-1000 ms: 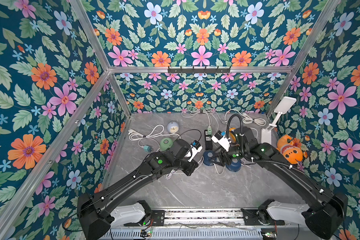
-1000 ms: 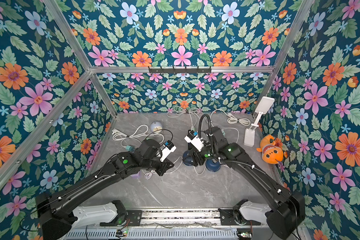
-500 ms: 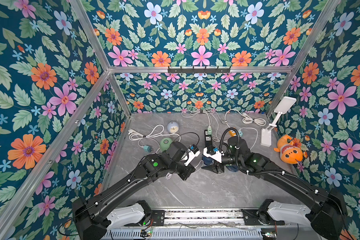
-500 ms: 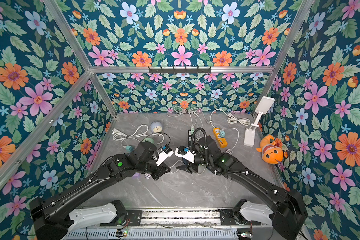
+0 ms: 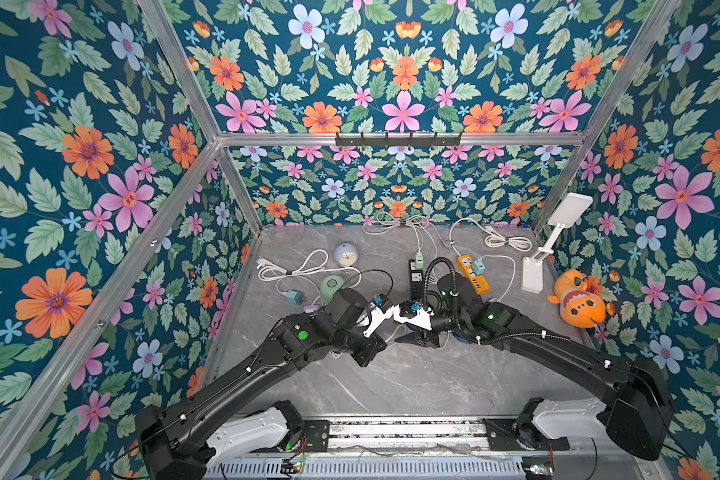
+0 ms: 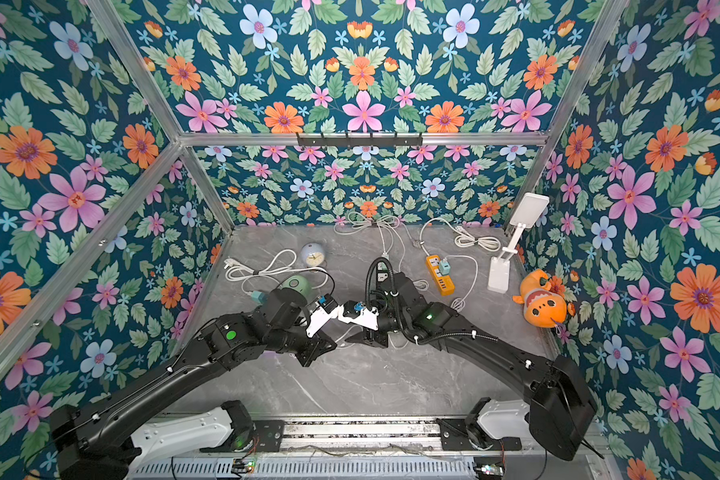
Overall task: Charge the cordless meat grinders
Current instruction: Pick up the charging cable from the center of the board.
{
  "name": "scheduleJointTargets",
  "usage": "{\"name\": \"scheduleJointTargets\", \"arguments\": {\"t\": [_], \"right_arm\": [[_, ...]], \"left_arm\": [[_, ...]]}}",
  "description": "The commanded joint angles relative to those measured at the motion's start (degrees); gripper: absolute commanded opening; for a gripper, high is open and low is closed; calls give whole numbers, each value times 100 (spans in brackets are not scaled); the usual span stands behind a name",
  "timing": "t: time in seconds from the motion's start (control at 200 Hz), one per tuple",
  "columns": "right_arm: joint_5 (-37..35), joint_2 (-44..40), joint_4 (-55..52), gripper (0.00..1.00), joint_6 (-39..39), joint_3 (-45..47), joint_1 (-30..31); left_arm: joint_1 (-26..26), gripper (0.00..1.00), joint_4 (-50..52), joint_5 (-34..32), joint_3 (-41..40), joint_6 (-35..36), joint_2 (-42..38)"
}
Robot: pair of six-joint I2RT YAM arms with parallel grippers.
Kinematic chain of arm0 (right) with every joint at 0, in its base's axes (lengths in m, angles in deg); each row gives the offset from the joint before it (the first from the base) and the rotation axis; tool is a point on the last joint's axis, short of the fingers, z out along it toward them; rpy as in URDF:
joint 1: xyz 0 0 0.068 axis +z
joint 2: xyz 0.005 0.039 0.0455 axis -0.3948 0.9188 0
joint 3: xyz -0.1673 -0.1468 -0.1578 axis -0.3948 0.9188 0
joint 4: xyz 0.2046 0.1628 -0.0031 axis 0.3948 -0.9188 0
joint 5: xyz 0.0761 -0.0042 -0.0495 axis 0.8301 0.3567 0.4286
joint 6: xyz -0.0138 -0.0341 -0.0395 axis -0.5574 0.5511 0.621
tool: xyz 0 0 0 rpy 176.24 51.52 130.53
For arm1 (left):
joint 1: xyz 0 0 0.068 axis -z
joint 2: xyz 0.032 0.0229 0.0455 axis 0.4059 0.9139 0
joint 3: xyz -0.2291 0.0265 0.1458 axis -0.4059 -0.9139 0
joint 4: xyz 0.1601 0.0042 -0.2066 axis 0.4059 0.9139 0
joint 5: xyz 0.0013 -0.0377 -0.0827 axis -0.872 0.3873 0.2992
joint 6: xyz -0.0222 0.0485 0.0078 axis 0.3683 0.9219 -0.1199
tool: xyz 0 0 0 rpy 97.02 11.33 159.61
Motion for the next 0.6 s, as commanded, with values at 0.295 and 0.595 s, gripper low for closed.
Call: {"name": "scheduleJointTargets", "arguments": {"t": [0.295, 0.595], "right_arm": [[-55, 372, 288, 43, 103, -149, 174], [-83, 505, 6, 22, 167, -294, 196]], "left_arm": [[-7, 0, -81, 168, -23, -55, -12], [-12, 0, -182, 161, -45, -80, -161]]}}
